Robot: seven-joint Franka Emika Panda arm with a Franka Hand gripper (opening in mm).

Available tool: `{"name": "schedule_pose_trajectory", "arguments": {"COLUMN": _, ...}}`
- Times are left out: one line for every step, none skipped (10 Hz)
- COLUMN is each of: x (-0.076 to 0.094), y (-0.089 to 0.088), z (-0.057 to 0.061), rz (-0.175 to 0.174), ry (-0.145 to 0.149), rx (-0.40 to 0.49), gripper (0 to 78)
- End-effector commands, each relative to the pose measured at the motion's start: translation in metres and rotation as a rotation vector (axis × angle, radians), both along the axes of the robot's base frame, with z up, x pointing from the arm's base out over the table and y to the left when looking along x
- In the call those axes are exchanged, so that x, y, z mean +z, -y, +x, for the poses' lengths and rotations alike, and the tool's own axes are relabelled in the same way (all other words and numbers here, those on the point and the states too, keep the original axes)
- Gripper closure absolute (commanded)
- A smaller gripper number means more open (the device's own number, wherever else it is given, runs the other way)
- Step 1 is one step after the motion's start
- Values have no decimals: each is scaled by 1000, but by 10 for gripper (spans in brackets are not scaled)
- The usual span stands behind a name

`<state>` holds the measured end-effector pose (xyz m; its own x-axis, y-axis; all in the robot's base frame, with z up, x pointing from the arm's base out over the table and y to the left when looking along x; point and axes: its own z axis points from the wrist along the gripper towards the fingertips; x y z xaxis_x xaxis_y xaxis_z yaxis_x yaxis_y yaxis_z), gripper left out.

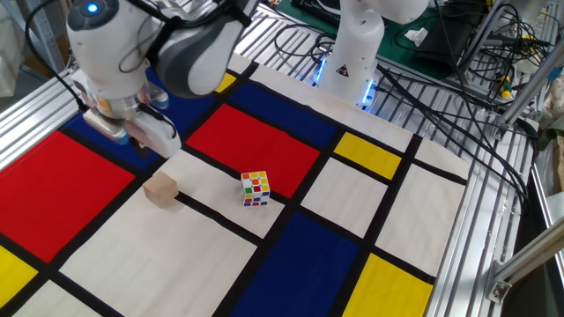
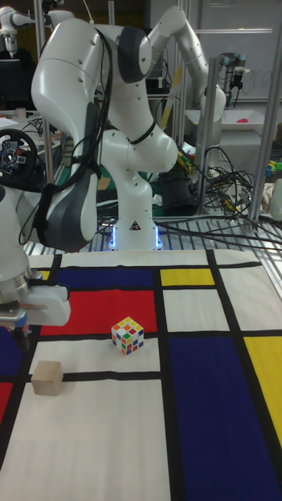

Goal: Use the gripper to push the small block from left to right

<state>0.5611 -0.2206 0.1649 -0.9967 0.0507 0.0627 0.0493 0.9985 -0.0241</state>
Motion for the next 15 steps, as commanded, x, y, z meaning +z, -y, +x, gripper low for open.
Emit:
{"name": "schedule_pose_trajectory", "arguments": {"x": 0, "y": -1, "z": 1, "rz": 2, "ry": 23, "rx": -8, "gripper": 776}}
{"name": "schedule_pose_trajectory", "arguments": {"x": 0, "y": -1, "z": 1, "rz": 11, "ry": 8, "rx": -1, "gripper": 776}}
{"name": "schedule_pose_trajectory", "arguments": {"x": 0, "y": -1, "z": 1, "rz": 10, "ry": 7, "rx": -3, "gripper": 776}}
{"name": "schedule_pose_trajectory", "arguments": {"x": -5, "y": 1, "z": 7, "rz": 0, "ry": 6, "rx": -20, "gripper": 776}}
{"name": "schedule_pose_trajectory", "arguments": {"x": -8, "y": 2, "z": 9, "rz": 0, "ry": 7, "rx": -22, "gripper": 776}}
{"name": "schedule_pose_trajectory", "arguments": {"x": -18, "y": 9, "z": 19, "rz": -1, "ry": 9, "rx": -18, "gripper": 776}}
{"name": "schedule_pose_trajectory", "arguments": {"x": -24, "y": 15, "z": 24, "rz": 0, "ry": 4, "rx": -10, "gripper": 776}}
{"name": "schedule_pose_trajectory", "arguments": {"x": -29, "y": 17, "z": 26, "rz": -3, "ry": -2, "rx": -16, "gripper": 776}}
{"name": "schedule_pose_trajectory", "arguments": {"x": -35, "y": 17, "z": 26, "rz": -4, "ry": -3, "rx": -23, "gripper": 776}}
{"name": "schedule_pose_trajectory", "arguments": {"x": -42, "y": 17, "z": 26, "rz": -4, "ry": -5, "rx": -26, "gripper": 776}}
{"name": "schedule_pose_trajectory", "arguments": {"x": -50, "y": 17, "z": 26, "rz": -4, "ry": -2, "rx": -28, "gripper": 776}}
{"name": "schedule_pose_trajectory", "arguments": {"x": -56, "y": 17, "z": 25, "rz": -6, "ry": -3, "rx": -29, "gripper": 776}}
{"name": "schedule_pose_trajectory", "arguments": {"x": -57, "y": 17, "z": 25, "rz": -7, "ry": -4, "rx": -29, "gripper": 776}}
{"name": "schedule_pose_trajectory", "arguments": {"x": -63, "y": 18, "z": 23, "rz": -15, "ry": -6, "rx": -27, "gripper": 776}}
{"name": "schedule_pose_trajectory", "arguments": {"x": -66, "y": 18, "z": 21, "rz": -16, "ry": -8, "rx": -22, "gripper": 776}}
